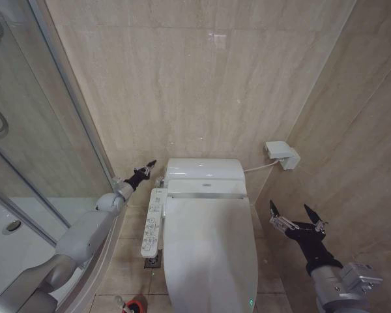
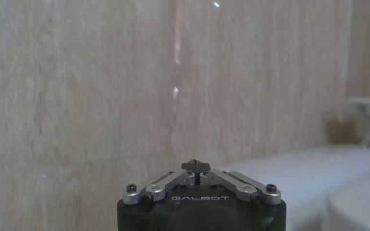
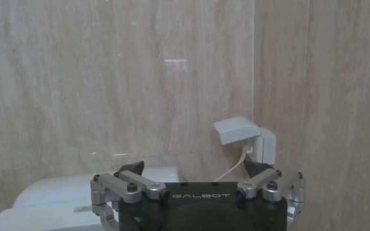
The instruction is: Open the toilet lid, clean the toilet bowl with a toilet brush, close the toilet lid, and flush.
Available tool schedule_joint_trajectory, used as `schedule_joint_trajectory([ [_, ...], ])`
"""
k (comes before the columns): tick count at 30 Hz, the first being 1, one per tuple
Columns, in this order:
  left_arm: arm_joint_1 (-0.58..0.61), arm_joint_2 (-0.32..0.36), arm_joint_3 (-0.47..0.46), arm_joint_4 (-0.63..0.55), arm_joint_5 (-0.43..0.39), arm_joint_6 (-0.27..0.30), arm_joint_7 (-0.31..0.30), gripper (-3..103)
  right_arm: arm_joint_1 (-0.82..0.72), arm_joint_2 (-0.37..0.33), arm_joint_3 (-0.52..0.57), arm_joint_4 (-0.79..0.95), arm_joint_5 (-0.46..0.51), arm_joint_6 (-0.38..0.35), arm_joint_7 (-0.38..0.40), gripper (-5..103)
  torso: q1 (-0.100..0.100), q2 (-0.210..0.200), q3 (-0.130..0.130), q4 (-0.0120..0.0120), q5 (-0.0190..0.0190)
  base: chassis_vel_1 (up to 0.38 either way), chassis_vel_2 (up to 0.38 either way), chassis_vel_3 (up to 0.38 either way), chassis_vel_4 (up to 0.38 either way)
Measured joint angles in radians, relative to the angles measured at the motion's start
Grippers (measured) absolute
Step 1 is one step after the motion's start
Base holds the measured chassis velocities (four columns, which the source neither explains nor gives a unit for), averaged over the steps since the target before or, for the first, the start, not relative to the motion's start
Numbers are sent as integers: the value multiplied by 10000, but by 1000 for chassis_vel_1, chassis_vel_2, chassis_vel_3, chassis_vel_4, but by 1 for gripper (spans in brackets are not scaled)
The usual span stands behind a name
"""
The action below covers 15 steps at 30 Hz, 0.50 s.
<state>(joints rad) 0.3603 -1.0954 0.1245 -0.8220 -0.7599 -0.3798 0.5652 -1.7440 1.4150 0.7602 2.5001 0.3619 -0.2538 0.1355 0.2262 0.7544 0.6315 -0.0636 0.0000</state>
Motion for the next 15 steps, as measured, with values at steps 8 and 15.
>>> schedule_joint_trajectory([
  [8, -316, -2, 73, 942, 397, -13, 1309, 0, 0, 0, 0, 0, 0, 0, 0, 100, 0, 1, -1, -6, 1, 0, 0, 0, 0],
  [15, -479, -338, 203, 1678, 481, -106, 1687, 0, 0, 0, 0, 0, 0, 0, 0, 100, 0, 0, -1, -7, 0, 0, 0, 0, 0],
])
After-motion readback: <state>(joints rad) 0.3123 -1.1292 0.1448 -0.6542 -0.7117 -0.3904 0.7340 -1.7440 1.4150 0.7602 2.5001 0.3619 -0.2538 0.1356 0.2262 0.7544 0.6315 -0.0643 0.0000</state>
